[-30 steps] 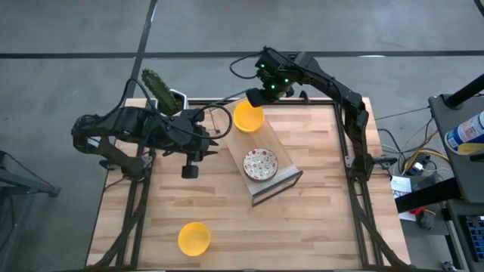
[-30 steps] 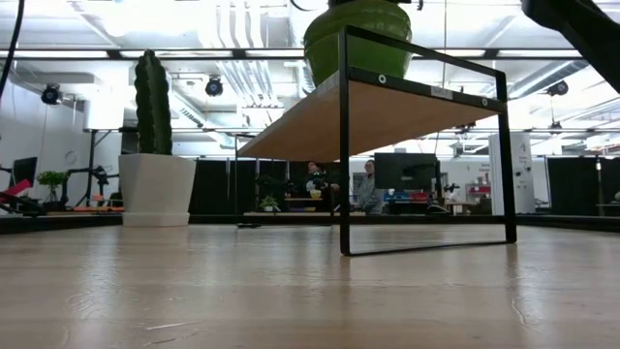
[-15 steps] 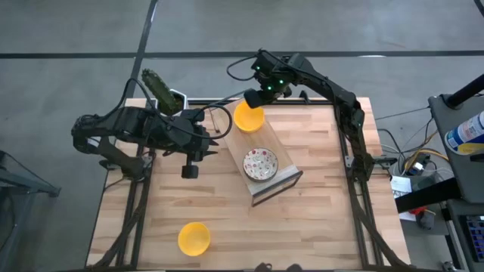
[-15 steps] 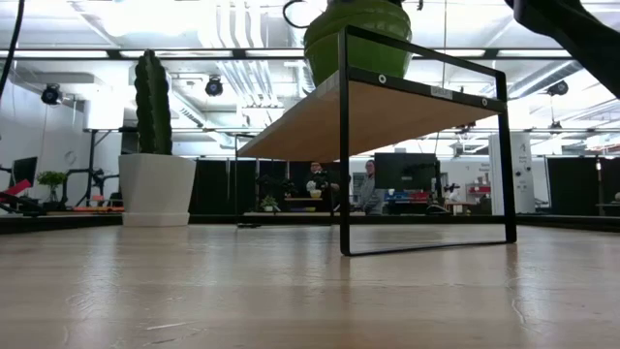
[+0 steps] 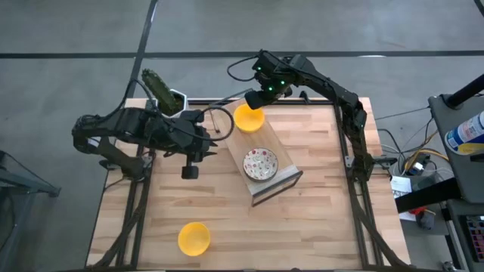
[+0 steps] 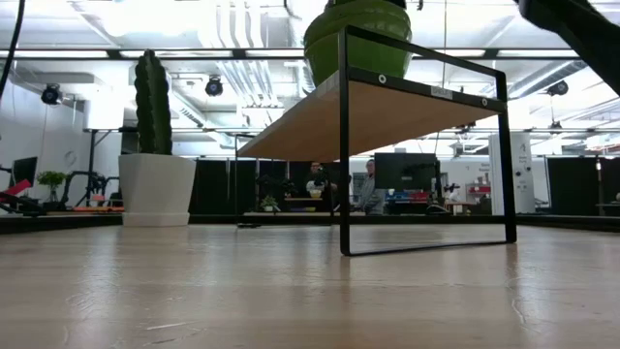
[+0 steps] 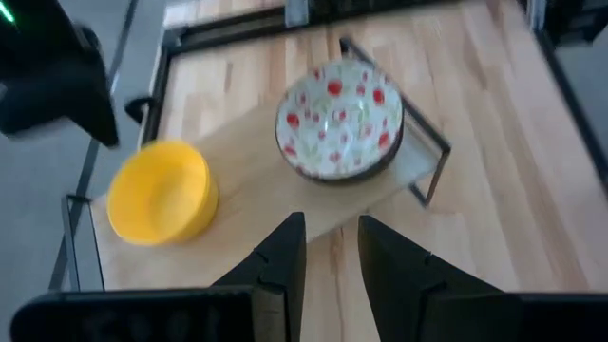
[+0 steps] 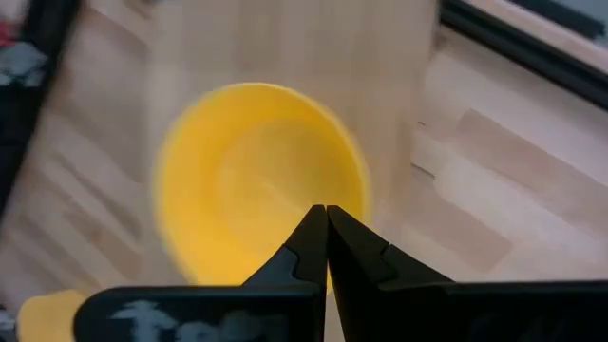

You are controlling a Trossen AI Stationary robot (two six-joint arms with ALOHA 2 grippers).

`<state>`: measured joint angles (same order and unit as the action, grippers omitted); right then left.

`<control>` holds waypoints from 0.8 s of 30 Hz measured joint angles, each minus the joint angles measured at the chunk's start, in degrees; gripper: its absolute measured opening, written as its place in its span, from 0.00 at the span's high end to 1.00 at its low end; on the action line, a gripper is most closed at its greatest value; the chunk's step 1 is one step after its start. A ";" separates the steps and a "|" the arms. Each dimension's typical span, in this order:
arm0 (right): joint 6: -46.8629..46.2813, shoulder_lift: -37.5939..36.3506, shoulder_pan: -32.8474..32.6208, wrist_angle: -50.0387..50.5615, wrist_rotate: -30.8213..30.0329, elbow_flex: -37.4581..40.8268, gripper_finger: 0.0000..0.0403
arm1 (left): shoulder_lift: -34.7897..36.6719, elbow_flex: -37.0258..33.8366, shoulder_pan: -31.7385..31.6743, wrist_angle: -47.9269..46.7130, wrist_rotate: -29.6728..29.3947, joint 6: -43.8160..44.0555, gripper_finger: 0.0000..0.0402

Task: Pick & Place Mini bowls
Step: Stack the right yellow bowl on the other yellow bowl on the shelf

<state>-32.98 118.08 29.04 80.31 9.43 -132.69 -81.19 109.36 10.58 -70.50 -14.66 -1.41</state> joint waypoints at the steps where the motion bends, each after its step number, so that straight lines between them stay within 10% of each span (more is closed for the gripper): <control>1: 0.19 -0.67 -0.44 -0.23 0.00 -0.31 0.98 | -0.03 -0.22 0.00 -0.84 -0.02 0.02 0.77; 12: 1.09 -10.29 -7.83 -0.60 -0.44 -1.01 0.98 | 0.75 -11.22 1.17 -5.35 1.09 11.43 0.77; 24: 3.10 -22.14 -17.50 -0.93 -3.62 -1.02 0.98 | 2.16 -35.19 3.22 0.97 23.49 31.12 0.77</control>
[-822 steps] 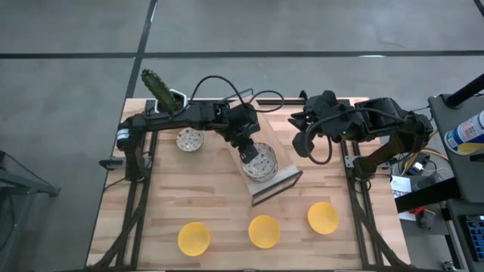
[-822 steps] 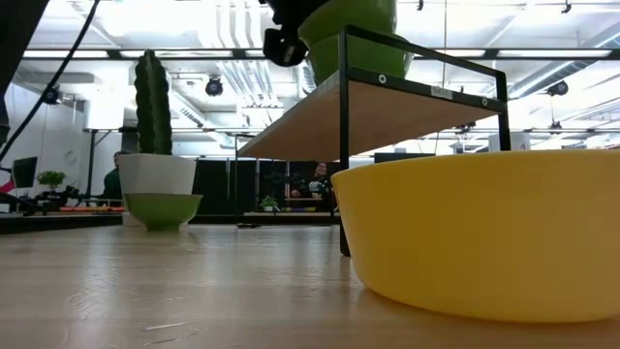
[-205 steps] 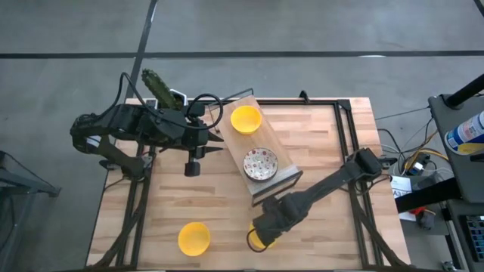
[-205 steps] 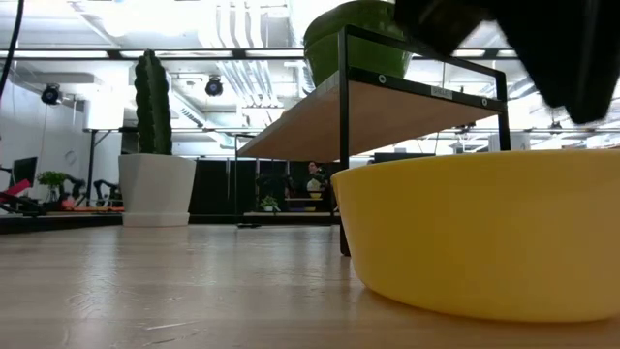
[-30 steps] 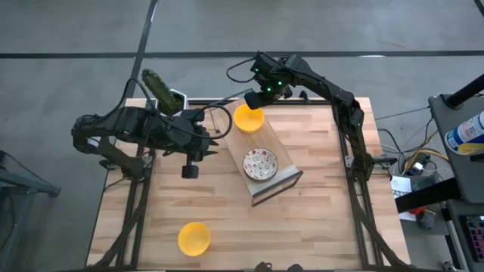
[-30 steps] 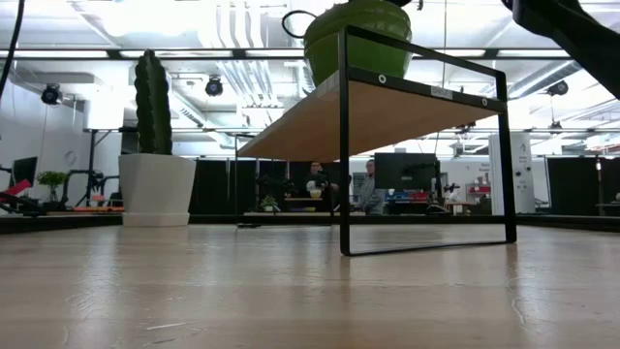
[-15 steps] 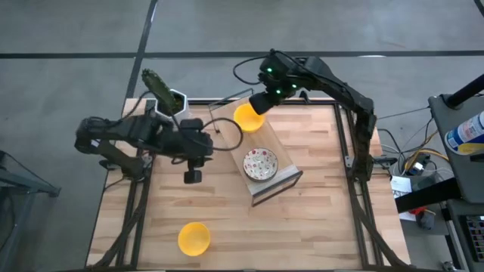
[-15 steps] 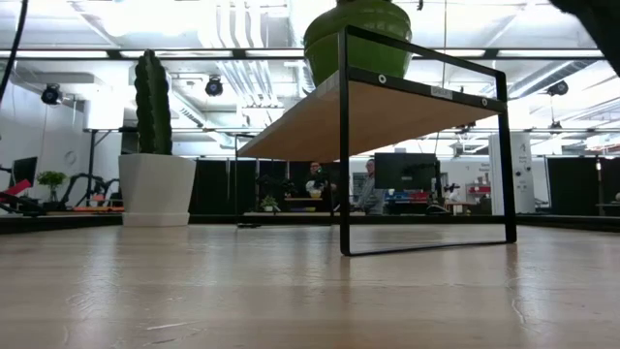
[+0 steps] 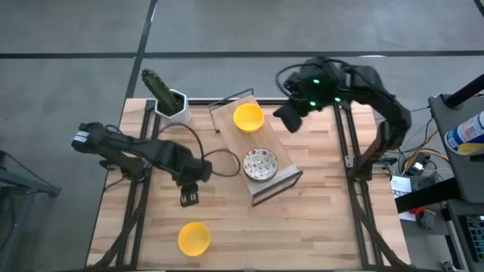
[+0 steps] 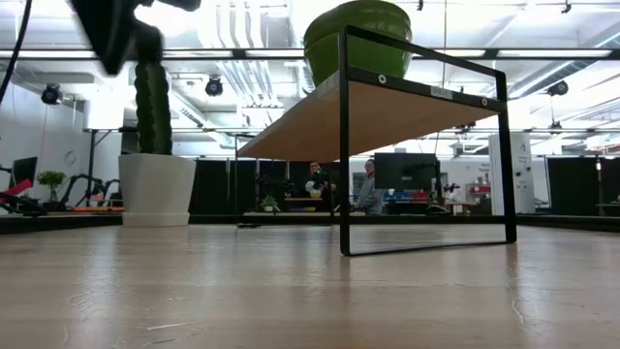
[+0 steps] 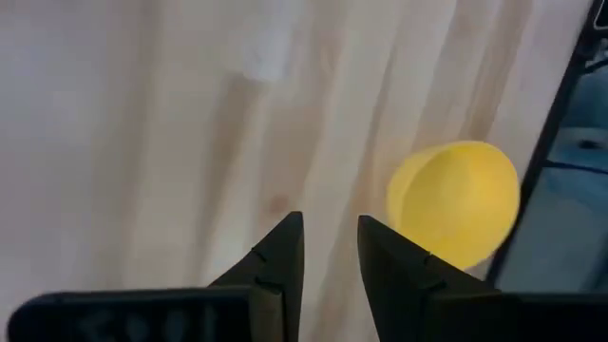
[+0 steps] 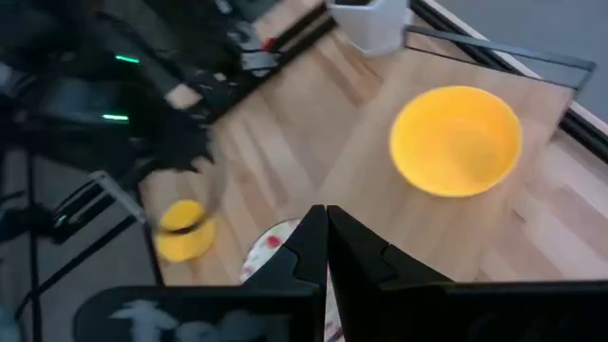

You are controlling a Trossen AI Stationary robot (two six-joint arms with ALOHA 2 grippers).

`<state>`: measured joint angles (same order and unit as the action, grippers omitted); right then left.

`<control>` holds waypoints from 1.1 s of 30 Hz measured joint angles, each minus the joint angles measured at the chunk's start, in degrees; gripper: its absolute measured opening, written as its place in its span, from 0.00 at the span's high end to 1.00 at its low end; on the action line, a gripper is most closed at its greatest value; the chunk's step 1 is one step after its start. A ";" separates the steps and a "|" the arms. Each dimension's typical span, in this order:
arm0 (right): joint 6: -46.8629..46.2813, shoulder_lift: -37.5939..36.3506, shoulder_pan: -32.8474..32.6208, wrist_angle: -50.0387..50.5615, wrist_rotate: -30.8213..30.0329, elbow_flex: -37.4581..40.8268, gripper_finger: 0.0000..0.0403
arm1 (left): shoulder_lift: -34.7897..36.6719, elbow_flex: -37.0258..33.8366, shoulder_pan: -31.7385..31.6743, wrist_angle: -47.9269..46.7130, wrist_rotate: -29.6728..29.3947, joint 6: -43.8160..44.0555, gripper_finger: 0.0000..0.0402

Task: Pick & Place Mini bowls
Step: Stack the right yellow bowl on the other yellow bowl on the shelf

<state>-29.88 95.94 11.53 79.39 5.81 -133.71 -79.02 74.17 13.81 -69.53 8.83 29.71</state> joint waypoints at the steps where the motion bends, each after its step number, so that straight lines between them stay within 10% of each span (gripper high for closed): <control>1: 0.29 -0.77 -0.77 0.01 -0.01 0.00 0.98 | 0.00 -2.25 0.54 2.15 1.63 1.99 0.77; 11: 3.93 -6.62 -5.33 0.98 -0.18 0.07 0.98 | -0.07 -15.67 9.96 27.01 5.41 21.90 0.77; 18: 4.61 -7.93 -6.80 2.55 -0.03 0.09 0.98 | -0.11 -19.04 18.37 27.91 -4.89 25.71 0.77; 33: 5.32 -8.07 -8.92 4.42 -0.04 0.24 0.98 | -1.56 -21.89 22.64 30.09 -5.95 31.90 0.77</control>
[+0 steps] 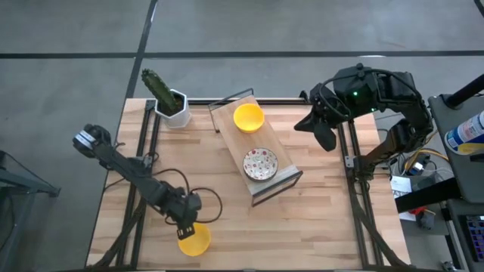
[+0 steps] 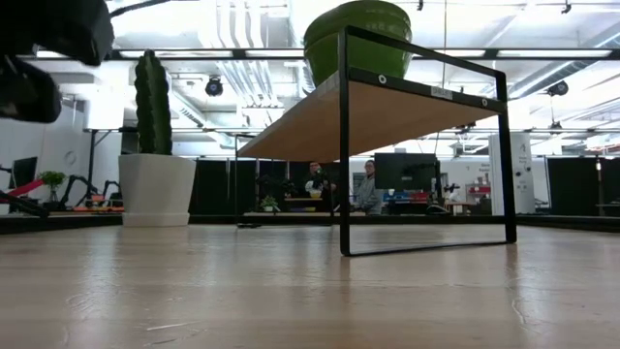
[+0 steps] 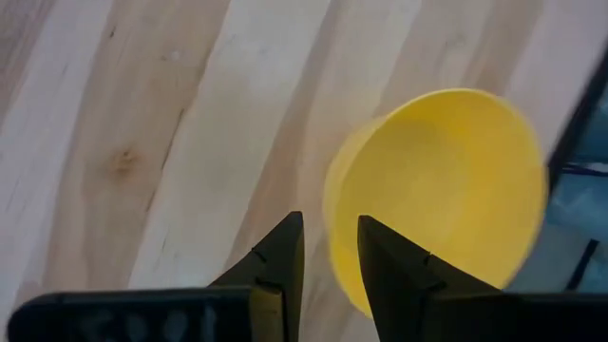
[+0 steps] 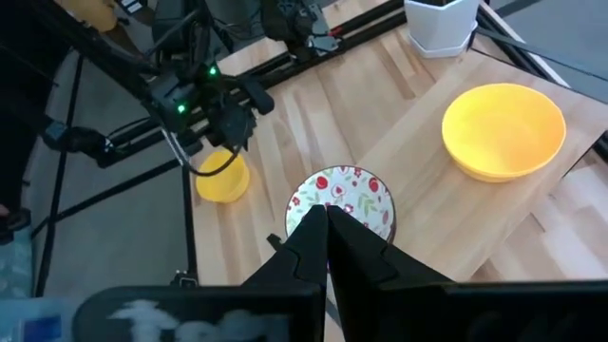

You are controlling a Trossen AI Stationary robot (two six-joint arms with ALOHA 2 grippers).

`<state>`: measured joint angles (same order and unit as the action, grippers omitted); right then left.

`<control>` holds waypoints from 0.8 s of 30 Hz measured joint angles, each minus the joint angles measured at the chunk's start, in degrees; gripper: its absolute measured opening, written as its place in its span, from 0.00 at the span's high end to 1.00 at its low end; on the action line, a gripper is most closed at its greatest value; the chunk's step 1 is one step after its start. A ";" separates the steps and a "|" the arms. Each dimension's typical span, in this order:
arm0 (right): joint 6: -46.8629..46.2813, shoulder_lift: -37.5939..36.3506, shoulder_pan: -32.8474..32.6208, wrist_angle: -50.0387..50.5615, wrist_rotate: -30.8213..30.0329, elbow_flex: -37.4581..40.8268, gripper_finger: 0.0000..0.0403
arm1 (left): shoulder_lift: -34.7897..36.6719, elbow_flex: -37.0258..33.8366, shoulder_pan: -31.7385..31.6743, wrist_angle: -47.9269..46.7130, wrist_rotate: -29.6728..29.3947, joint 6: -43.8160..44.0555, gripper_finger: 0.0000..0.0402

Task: Pick & Place Mini bowls
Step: Stack the right yellow bowl on the other yellow bowl on the shelf

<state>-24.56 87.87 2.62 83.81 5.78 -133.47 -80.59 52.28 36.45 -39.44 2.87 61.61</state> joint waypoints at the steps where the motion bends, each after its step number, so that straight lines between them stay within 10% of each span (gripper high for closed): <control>1: 0.48 0.05 0.01 0.00 0.01 0.00 0.98 | -0.41 -0.39 0.00 0.29 -0.02 0.25 0.77; 24: 2.10 0.05 -0.01 -0.09 -1.44 0.00 0.98 | -1.50 -8.79 0.02 12.39 0.45 9.36 0.77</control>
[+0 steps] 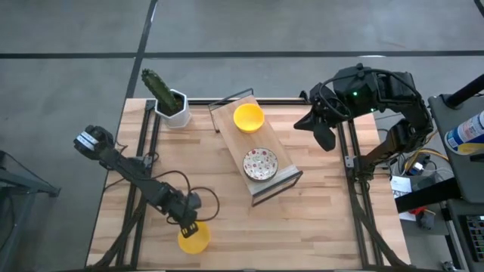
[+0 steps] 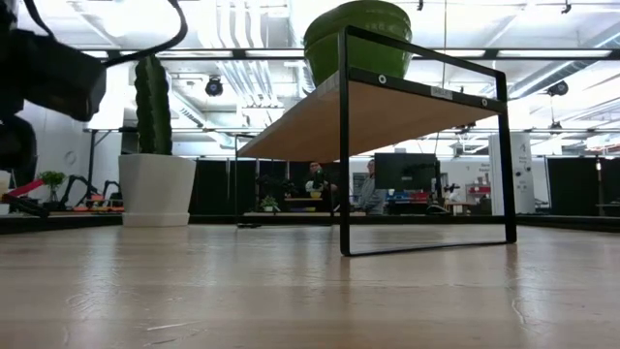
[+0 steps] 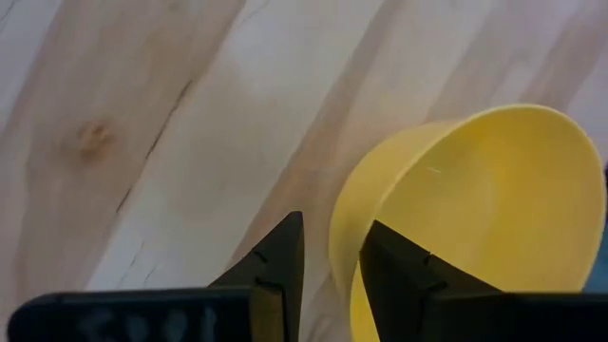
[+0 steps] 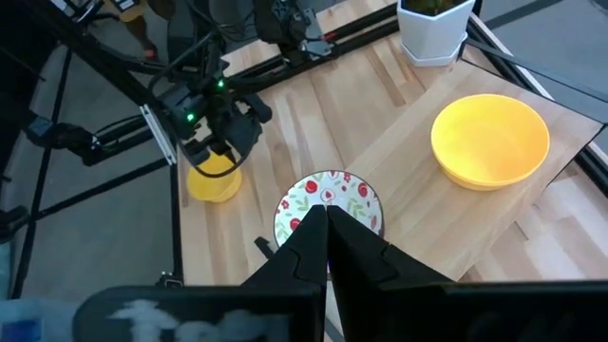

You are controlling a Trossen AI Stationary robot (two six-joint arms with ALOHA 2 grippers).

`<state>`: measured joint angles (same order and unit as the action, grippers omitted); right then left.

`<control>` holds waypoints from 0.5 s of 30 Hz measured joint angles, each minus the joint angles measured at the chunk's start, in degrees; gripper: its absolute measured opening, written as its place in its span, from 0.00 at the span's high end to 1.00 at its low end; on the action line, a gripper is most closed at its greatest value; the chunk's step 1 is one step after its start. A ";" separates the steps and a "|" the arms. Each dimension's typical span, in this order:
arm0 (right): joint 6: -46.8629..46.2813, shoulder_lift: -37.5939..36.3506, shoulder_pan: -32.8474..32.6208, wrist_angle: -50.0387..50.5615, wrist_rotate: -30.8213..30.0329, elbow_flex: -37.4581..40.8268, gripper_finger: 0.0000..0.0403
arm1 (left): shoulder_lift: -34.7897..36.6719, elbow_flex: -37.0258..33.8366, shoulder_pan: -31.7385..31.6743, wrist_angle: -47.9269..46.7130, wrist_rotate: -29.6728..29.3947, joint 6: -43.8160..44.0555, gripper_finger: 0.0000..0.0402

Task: Pick & Place Mini bowls
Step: Stack the right yellow bowl on the other yellow bowl on the shelf

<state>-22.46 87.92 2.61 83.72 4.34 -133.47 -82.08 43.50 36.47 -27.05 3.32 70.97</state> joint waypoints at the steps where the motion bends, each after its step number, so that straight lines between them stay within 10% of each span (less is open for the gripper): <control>1: 0.00 -0.02 0.00 0.00 0.00 0.00 0.98 | 0.00 -0.21 0.00 -0.04 -0.05 1.08 0.77; 15: 0.20 0.07 0.00 0.02 0.00 0.00 0.98 | 0.38 -0.29 -0.13 -0.02 -3.47 8.63 0.99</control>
<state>-22.26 87.99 2.61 83.74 4.34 -133.47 -81.71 43.21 36.34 -27.07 -0.15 79.59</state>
